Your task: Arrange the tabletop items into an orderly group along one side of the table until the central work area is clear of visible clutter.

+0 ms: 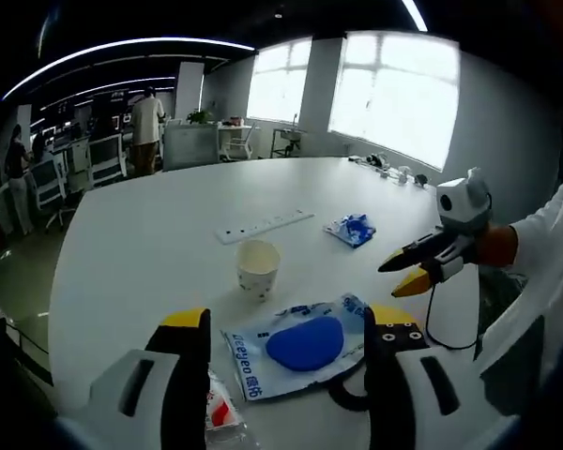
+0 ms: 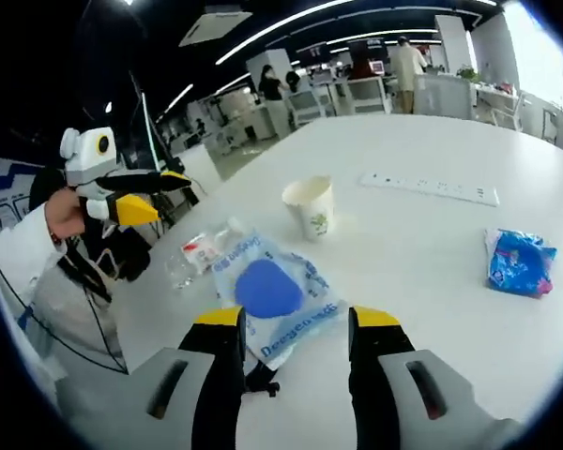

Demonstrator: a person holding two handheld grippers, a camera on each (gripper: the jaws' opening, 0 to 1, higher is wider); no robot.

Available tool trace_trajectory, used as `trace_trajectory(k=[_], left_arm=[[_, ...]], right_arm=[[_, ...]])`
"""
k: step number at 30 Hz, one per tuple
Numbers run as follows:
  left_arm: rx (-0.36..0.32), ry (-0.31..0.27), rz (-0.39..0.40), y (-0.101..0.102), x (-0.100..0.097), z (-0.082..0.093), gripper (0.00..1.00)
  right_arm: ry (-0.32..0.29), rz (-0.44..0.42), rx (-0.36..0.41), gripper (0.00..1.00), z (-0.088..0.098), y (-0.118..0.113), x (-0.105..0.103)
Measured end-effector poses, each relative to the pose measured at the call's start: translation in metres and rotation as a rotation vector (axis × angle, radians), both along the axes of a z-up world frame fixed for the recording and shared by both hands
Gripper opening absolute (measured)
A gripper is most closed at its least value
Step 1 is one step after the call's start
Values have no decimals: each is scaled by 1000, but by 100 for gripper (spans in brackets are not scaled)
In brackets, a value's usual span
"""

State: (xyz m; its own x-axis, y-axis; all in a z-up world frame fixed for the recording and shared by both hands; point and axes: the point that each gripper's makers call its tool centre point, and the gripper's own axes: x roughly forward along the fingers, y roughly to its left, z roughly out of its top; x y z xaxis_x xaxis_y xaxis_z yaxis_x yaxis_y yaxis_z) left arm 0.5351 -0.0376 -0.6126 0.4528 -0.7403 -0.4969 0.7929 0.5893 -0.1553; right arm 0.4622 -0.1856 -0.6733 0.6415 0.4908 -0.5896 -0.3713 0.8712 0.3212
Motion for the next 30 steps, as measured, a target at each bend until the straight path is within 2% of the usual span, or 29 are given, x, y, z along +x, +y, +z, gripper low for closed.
trace_trajectory(k=[16, 21, 30], left_arm=[[107, 101, -38, -9, 19, -47, 64], [168, 139, -55, -9, 24, -67, 64], [232, 212, -70, -15, 29, -93, 62]], right_arm=[[69, -88, 30, 40, -26, 13, -18], [88, -94, 24, 39, -34, 12, -23], [110, -136, 46, 36, -41, 6, -26]])
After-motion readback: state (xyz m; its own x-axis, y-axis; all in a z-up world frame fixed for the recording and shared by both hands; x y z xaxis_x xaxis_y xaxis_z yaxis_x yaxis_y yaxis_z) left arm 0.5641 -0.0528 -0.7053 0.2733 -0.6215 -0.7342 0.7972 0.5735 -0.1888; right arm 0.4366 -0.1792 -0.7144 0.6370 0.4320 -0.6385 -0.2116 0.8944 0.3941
